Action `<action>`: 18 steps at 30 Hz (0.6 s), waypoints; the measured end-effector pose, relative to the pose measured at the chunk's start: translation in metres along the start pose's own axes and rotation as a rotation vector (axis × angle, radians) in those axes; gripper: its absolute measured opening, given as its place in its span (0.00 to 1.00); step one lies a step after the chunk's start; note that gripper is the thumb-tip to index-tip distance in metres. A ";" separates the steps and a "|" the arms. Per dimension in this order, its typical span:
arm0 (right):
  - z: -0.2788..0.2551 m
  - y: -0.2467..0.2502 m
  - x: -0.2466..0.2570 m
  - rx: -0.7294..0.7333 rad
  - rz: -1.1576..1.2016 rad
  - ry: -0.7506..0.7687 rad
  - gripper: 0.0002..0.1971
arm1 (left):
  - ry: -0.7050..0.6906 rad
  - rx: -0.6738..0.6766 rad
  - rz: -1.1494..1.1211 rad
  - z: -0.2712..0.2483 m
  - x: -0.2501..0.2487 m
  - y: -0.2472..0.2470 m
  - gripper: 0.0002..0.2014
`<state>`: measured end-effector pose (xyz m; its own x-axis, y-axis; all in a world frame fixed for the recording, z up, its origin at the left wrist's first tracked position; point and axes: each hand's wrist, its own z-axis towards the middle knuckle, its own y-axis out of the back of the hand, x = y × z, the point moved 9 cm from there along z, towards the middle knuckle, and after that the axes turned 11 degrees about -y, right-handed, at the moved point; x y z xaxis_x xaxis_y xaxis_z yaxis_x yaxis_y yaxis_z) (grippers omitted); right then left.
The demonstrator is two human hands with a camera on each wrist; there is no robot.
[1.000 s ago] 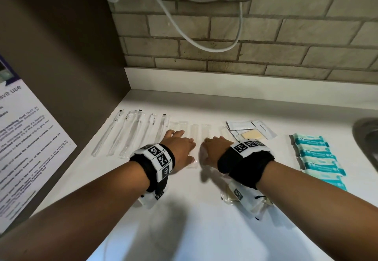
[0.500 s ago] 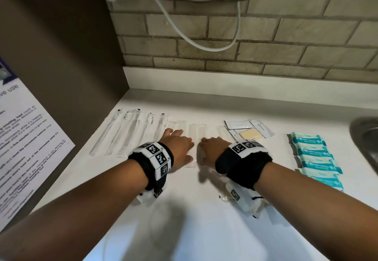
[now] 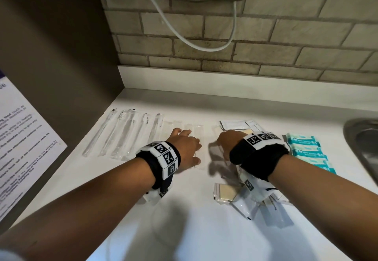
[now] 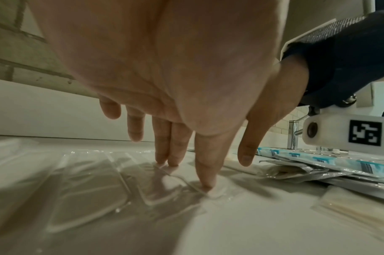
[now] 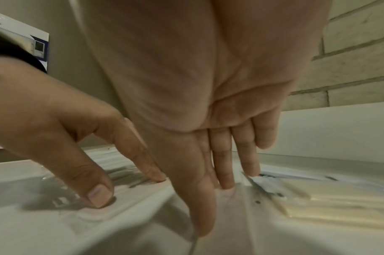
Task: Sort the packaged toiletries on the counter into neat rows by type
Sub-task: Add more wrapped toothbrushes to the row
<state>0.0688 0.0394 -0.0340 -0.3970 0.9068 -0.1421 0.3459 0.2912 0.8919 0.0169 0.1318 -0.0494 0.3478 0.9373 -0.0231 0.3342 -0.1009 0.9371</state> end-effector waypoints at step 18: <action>-0.002 -0.005 0.023 -0.062 0.107 0.057 0.18 | 0.008 0.000 -0.030 0.004 0.009 -0.007 0.29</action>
<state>0.0563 0.0580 -0.0409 -0.4089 0.9123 -0.0221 0.3361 0.1731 0.9258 0.0211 0.1394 -0.0571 0.3304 0.9426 -0.0487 0.3444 -0.0724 0.9360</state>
